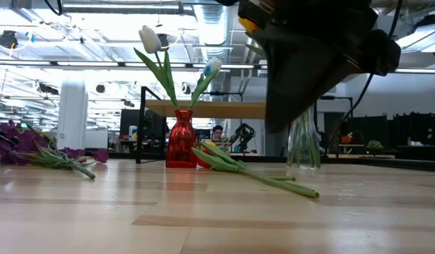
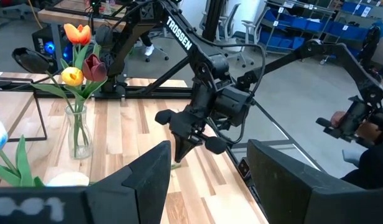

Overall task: Pick and place flowers into a vace then onto a shelf
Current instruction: Put the red flower into the transparent vase

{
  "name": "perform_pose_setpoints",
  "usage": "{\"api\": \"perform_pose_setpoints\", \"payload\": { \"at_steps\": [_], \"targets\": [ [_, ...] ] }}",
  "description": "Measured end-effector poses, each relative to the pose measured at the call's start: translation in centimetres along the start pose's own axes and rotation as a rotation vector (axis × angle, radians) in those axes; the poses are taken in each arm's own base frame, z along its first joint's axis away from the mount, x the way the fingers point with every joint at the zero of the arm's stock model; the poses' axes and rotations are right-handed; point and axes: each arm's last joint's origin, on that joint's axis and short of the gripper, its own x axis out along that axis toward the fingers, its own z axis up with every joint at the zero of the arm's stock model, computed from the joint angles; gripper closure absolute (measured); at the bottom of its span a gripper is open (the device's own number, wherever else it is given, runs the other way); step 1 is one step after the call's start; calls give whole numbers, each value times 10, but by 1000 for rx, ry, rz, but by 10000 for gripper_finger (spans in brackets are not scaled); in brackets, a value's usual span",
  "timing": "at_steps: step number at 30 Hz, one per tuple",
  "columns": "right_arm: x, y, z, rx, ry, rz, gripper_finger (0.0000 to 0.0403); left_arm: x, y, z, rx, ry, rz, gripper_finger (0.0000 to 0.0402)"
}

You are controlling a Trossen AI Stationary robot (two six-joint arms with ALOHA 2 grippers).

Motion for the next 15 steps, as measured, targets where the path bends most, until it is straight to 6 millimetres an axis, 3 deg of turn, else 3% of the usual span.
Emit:
{"api": "perform_pose_setpoints", "payload": {
  "at_steps": [10,15],
  "targets": [
    [5,-2,7,-22,50,-8,303,0,0,0,-1,0,0,200],
    [8,-4,13,-39,52,-17,275,0,0,0,-12,0,-1,200]
  ]
}}
